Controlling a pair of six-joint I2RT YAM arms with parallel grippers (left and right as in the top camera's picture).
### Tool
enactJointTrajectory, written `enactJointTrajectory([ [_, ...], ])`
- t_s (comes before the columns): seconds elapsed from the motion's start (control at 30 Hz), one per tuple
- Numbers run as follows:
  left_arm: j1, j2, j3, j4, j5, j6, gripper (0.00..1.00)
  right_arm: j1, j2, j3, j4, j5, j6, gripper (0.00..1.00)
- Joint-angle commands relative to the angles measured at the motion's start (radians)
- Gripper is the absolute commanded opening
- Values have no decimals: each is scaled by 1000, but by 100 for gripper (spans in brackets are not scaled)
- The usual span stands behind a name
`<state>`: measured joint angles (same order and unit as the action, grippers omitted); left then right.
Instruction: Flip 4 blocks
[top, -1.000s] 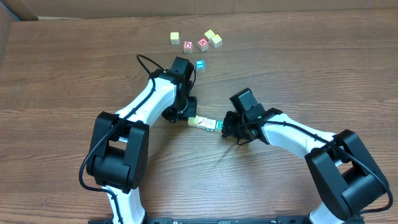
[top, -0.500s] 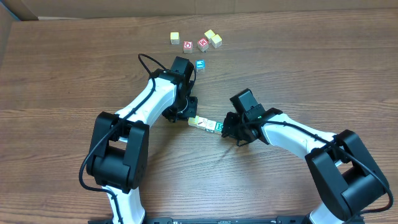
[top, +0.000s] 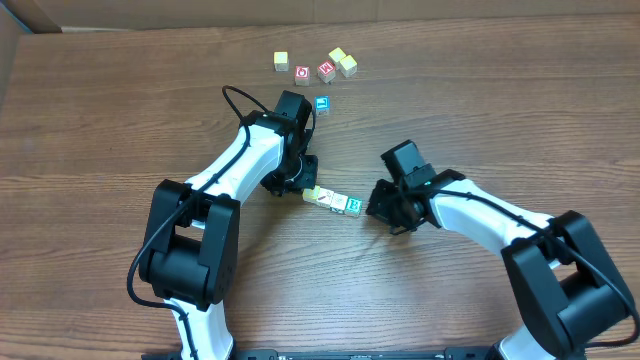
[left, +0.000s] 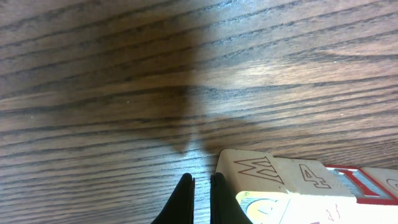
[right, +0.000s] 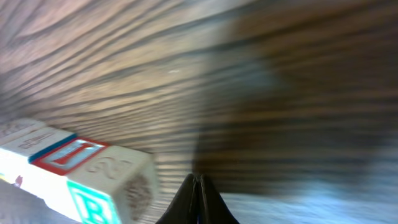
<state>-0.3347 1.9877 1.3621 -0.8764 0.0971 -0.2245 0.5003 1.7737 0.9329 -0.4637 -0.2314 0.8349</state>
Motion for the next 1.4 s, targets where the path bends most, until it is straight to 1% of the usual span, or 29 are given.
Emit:
enactJointTrajectory([
  [0.0, -13, 13, -6, -8, -3, 27, 4, -8, -47, 7, -22, 22, 3, 4],
  [0.1, -13, 13, -6, -10, -4, 27, 4, -8, -47, 7, -22, -69, 3, 4],
  [0.17, -12, 13, -6, -11, -16, 26, 4, -8, -47, 7, -20, -89, 3, 4],
  [0.23, -12, 13, -6, -14, -39, 19, 4, -8, -47, 6, -22, -63, 0, 4],
  [0.37, -13, 13, -6, -12, -38, 18, 4, 4, -45, 4, -14, -54, 11, 4],
  [0.6, -13, 13, -6, -13, -37, 18, 4, 70, -45, 4, 3, 85, 34, 4],
  [0.77, -13, 13, -6, -13, -37, 19, 4, 103, -45, 4, 57, 97, 34, 4],
  [0.9, -13, 13, -6, -13, -37, 18, 4, 109, -45, 4, 62, 130, 34, 4],
  [1.37, -13, 13, -6, -11, -37, 19, 4, 114, -45, 4, 78, 126, 43, 4],
])
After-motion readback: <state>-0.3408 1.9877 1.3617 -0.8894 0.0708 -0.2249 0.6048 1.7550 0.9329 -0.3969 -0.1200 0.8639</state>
